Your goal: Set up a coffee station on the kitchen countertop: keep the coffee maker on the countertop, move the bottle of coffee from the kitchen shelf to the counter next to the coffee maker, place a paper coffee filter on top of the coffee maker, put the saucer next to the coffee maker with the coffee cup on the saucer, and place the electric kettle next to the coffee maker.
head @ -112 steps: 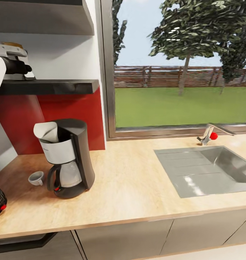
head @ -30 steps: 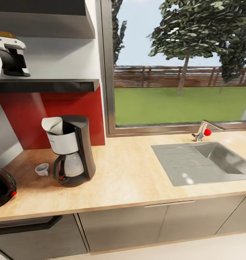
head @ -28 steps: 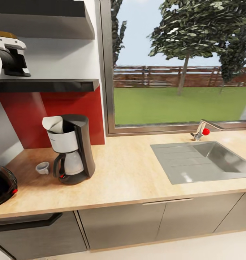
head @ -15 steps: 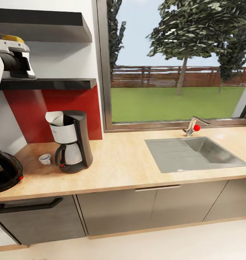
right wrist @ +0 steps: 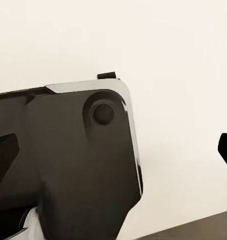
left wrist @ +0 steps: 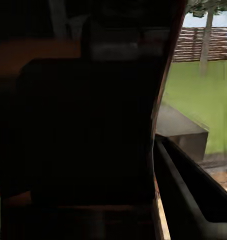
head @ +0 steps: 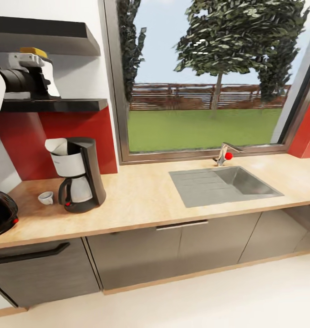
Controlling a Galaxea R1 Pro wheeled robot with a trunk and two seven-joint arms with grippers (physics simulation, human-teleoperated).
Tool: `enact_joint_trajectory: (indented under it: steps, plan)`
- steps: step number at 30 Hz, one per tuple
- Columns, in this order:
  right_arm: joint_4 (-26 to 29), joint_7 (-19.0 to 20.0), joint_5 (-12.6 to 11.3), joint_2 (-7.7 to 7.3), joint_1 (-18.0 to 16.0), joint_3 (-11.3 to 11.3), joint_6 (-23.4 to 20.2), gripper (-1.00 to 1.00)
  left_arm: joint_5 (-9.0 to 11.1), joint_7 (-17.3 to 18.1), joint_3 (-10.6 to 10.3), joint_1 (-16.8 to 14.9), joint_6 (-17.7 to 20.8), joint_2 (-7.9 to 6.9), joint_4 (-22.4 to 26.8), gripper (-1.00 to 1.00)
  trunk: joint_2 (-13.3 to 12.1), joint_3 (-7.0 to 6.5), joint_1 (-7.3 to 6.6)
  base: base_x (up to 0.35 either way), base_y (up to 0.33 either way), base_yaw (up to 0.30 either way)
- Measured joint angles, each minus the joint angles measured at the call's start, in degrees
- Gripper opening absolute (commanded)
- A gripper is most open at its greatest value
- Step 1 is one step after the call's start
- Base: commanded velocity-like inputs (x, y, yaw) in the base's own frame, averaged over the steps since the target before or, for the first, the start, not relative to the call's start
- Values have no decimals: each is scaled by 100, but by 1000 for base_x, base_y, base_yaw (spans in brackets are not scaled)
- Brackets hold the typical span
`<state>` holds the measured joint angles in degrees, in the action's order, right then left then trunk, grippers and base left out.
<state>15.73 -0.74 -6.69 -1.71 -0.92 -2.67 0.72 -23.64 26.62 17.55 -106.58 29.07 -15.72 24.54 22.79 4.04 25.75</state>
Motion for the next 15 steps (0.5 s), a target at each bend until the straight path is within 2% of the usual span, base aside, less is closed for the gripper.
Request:
enact_joint_trajectory:
  steps: [4,6,7,8,12,13,14,15]
  plan:
    - [0,1,0,3,0,0,0,100,-2,555,-7,17,3,-18,127,-100,0,0,0,-3,-1,-263]
    - [0,3,0,4,0,0,0,100,-36,1042,-4,92,7,-30,235,-100,-1,1,0,0,0,-263]
    - [0,1,0,8,0,0,0,100,-35,1430,-3,229,23,-35,388,-100,-1,1,0,0,0,-263]
    - [0,1,0,16,0,0,0,100,-47,1835,1,411,37,-42,624,-100,-1,1,0,0,0,-263]
    - [7,0,0,39,0,0,0,100,-76,2820,10,1090,59,-42,1403,-100,-1,2,0,0,0,-263]
    - [8,0,0,44,0,0,0,100,-61,3141,7,1418,84,-39,1831,-100,1,2,-1,0,0,-263]
    - [8,0,0,46,0,0,0,100,-32,3470,8,1912,106,-29,2496,-100,1,2,-1,0,0,-263]
    - [9,0,0,47,0,0,0,100,-61,3596,17,2196,87,-24,2873,-100,-3,2,1,0,0,-263]
